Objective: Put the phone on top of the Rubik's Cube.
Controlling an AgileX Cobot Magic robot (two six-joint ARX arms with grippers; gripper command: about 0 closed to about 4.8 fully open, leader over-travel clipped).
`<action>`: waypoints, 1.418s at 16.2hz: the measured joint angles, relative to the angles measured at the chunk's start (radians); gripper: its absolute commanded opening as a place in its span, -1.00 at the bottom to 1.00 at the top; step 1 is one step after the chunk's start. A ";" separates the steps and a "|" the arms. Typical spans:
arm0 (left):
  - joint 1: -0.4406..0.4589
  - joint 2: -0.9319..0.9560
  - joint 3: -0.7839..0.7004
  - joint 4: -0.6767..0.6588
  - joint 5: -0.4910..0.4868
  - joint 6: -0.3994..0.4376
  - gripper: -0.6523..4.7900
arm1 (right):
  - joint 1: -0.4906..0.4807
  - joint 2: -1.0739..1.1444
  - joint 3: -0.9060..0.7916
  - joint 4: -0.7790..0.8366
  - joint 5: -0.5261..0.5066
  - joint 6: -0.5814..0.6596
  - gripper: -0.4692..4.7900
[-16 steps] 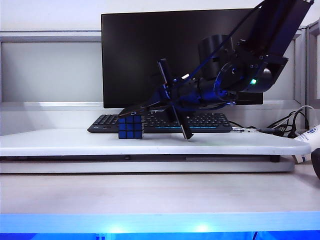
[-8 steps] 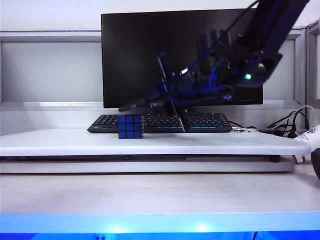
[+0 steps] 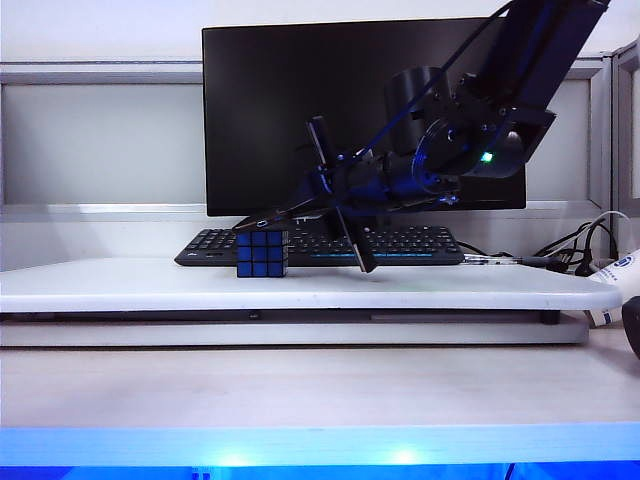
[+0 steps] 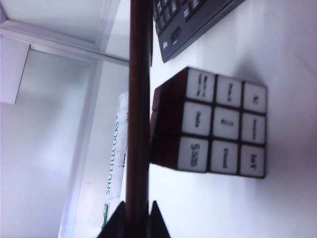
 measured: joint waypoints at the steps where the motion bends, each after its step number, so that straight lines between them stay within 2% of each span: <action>1: 0.000 0.000 0.000 0.000 0.000 0.000 -0.78 | 0.001 0.003 0.000 0.005 0.000 0.001 -0.86; 5: 0.000 0.000 0.000 -0.002 -0.019 0.000 -0.78 | 0.000 0.004 0.000 0.005 0.000 0.002 -0.81; 8: 0.000 0.000 0.000 -0.002 -0.020 0.000 -0.78 | 0.000 0.004 0.000 0.006 0.000 0.002 -0.54; 12: 0.000 0.000 0.000 -0.003 -0.028 0.000 -0.78 | 0.000 0.004 0.000 0.017 0.000 0.035 -0.37; 17: 0.000 0.000 0.000 -0.003 -0.042 0.001 -0.78 | 0.000 0.004 0.000 0.017 -0.001 0.044 -0.33; 20: 0.000 0.000 0.000 -0.003 -0.043 0.001 -0.78 | 0.000 0.004 0.000 0.002 -0.014 0.044 -0.14; 23: 0.000 0.000 0.000 -0.003 -0.043 0.001 -0.78 | 0.000 0.004 0.000 0.000 -0.021 0.045 0.16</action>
